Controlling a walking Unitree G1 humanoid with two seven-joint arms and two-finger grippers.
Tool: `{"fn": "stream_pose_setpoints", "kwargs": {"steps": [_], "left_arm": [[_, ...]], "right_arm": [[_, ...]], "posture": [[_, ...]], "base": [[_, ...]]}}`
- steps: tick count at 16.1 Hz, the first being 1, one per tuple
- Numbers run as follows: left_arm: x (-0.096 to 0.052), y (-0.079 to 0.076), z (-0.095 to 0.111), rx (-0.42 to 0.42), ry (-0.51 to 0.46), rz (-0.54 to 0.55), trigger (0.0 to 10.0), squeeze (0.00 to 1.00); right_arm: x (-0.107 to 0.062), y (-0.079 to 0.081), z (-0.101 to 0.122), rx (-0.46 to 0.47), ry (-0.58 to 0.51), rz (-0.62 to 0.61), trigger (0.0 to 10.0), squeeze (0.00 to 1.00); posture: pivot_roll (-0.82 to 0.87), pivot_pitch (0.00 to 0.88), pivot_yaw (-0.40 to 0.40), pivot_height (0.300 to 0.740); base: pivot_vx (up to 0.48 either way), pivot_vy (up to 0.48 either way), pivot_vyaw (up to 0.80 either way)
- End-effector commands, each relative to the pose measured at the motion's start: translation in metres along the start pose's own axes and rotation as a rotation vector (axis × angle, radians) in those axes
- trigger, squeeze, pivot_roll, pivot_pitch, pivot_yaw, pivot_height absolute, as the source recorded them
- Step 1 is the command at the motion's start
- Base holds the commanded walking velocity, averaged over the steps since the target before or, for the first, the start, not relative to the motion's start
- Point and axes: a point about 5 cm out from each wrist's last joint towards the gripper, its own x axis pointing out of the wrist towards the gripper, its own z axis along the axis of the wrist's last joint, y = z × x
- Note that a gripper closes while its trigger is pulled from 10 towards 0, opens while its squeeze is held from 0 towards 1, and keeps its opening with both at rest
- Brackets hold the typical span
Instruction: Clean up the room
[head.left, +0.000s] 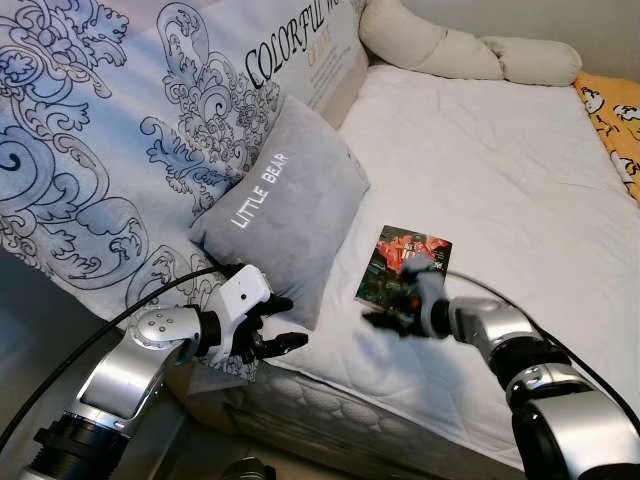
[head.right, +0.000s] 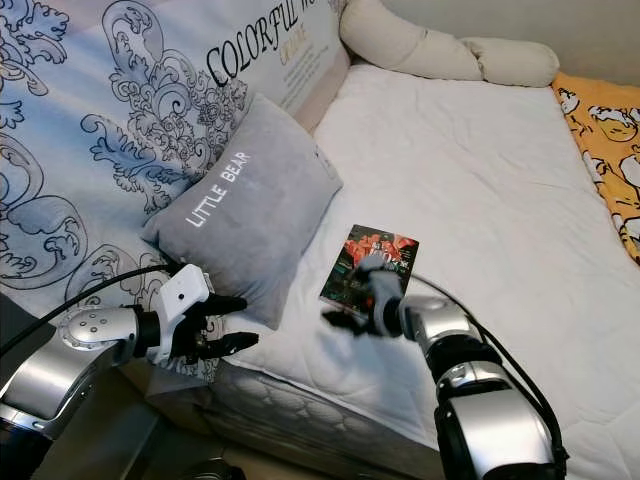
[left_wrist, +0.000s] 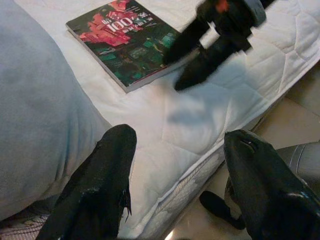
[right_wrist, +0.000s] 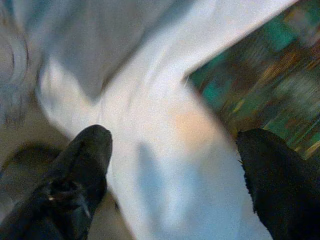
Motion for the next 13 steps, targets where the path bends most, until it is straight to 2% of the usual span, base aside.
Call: {"fn": "stream_pose_setpoints", "kwargs": {"steps": [1,2,5,7,10,12,13], "left_arm": [[0.002,0.000,0.004,0.018,0.004,-0.010,10.0,0.00],[0.000,0.000,0.004,0.016,0.006,-0.009,10.0,0.00],[0.000,-0.001,0.004,0.013,0.009,-0.010,10.0,0.00],[0.000,-0.001,0.004,0.014,0.009,-0.012,10.0,0.00],[0.001,-0.002,0.004,0.015,0.004,-0.015,10.0,0.00],[0.000,-0.003,0.005,-0.003,-0.037,-0.001,10.0,0.00],[-0.001,-0.004,0.007,-0.031,-0.081,0.027,10.0,0.00]], "right_arm": [[0.001,0.000,-0.008,-0.012,0.046,-0.006,10.0,1.00],[0.001,-0.004,-0.013,-0.045,0.069,-0.070,10.0,1.00],[-0.004,-0.014,-0.016,-0.044,0.070,-0.191,10.0,1.00],[-0.006,-0.016,-0.016,-0.050,0.073,-0.208,10.0,1.00],[-0.007,-0.009,-0.009,-0.006,0.000,-0.086,10.0,1.00],[-0.011,0.004,-0.001,-0.007,-0.075,0.040,10.0,1.00],[-0.016,0.010,0.004,-0.008,-0.130,0.056,10.0,1.00]], "posture": [[-0.03,0.000,0.001,0.740],[-0.03,0.000,0.000,0.740],[-0.03,0.000,0.002,0.740],[-0.03,0.000,0.002,0.740],[-0.04,0.000,0.005,0.740],[-0.04,0.000,0.002,0.740],[-0.04,0.000,0.002,0.740]], "base": [[0.000,0.000,0.00],[0.000,0.000,0.00],[0.000,0.000,0.00],[0.000,0.000,0.00],[0.000,0.000,0.00],[0.000,0.000,0.00],[0.000,0.000,0.00]]}}
